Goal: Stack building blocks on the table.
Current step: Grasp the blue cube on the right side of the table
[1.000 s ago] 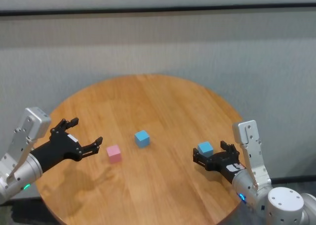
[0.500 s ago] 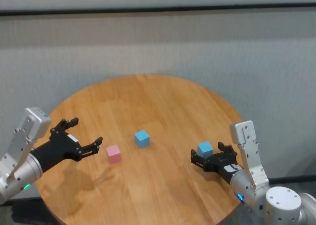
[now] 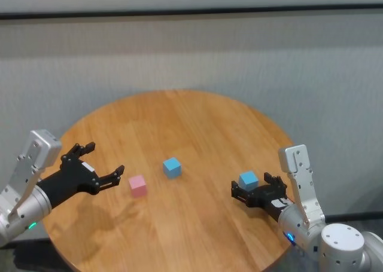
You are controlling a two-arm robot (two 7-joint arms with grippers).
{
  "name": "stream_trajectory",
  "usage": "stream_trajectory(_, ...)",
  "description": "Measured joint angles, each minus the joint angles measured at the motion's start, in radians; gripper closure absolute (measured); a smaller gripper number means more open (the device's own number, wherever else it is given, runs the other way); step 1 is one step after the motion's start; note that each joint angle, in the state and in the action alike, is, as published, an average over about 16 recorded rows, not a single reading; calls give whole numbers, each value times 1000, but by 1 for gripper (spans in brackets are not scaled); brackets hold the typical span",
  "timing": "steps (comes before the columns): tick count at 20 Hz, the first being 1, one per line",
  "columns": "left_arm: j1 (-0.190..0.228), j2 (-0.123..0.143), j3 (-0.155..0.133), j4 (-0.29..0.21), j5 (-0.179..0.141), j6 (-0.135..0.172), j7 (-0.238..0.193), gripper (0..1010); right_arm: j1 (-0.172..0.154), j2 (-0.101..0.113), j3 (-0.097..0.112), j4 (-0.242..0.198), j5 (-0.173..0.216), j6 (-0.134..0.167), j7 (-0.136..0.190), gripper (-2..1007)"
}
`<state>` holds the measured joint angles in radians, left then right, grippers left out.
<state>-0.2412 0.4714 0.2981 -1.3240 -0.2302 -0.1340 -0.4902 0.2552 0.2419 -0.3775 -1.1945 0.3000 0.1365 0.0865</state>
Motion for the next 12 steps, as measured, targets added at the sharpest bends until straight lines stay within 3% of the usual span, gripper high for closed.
stream_trajectory(6,0,0,0,0,0,0,0,7,0,-5,10,0,-8,10,6,106)
stream_trajectory(12,0,0,0,0,0,0,0,7,-2,-9,18,-1,-20,13,13,257)
